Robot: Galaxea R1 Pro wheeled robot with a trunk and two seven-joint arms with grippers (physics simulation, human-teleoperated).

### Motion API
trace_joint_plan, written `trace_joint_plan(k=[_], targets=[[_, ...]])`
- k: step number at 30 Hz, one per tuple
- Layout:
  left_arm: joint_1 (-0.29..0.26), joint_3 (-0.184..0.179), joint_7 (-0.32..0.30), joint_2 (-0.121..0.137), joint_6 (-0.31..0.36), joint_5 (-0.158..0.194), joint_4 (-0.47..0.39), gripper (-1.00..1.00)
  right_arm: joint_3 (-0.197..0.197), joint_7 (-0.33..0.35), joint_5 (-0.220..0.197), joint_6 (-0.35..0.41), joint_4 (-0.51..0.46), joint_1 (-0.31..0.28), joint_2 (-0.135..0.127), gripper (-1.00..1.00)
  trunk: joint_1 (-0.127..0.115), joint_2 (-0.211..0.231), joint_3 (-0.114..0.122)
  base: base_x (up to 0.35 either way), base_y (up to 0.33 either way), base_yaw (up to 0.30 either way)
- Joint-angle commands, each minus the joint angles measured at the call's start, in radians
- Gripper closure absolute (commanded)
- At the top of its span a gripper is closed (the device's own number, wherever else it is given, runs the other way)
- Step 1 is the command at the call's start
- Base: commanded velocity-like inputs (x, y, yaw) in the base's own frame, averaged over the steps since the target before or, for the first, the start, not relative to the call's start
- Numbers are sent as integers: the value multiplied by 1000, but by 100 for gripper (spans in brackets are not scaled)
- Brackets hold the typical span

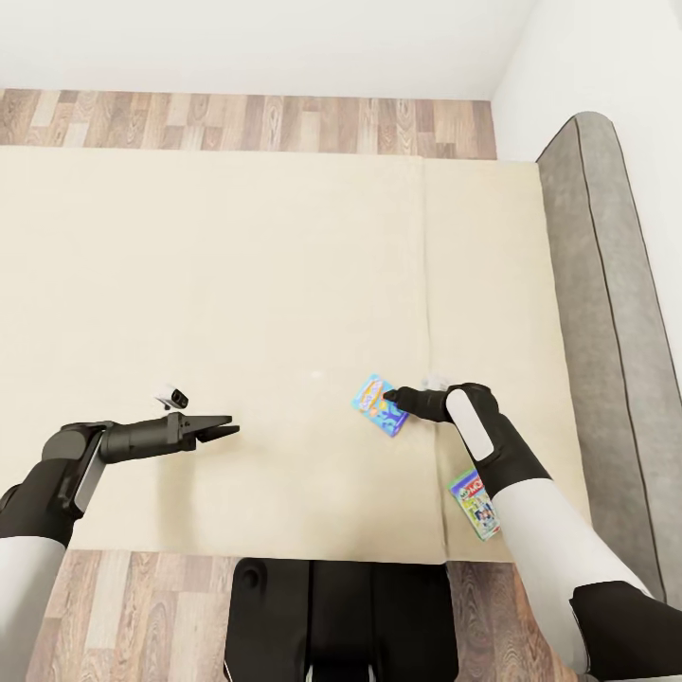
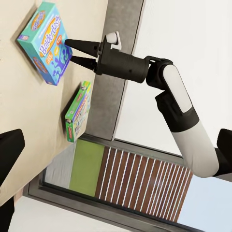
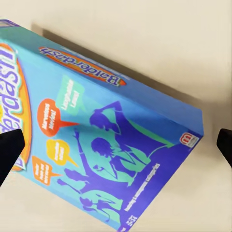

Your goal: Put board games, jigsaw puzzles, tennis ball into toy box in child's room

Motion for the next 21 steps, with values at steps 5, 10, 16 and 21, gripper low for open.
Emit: trace_joint_plan(k=[5,10,16,21], targets=[[0,-1,-4,0,10,0,0,-100,2,-10,-11,2,-1,0,0,-100,1,-2,-1,0,21,0],[0,-1,-4,0,10,0,0,-100,2,-10,-11,2,-1,0,0,-100,1,-2,-1,0,42,0],[0,-1,-4,0,10,0,0,-100,3,-10,-11,2,-1,0,1,-100,1,-2,-1,0,41,0],[0,-1,-4,0,11,0,0,-100,3,-10,-11,2,-1,0,0,-100,1,-2,-1,0,76,0]])
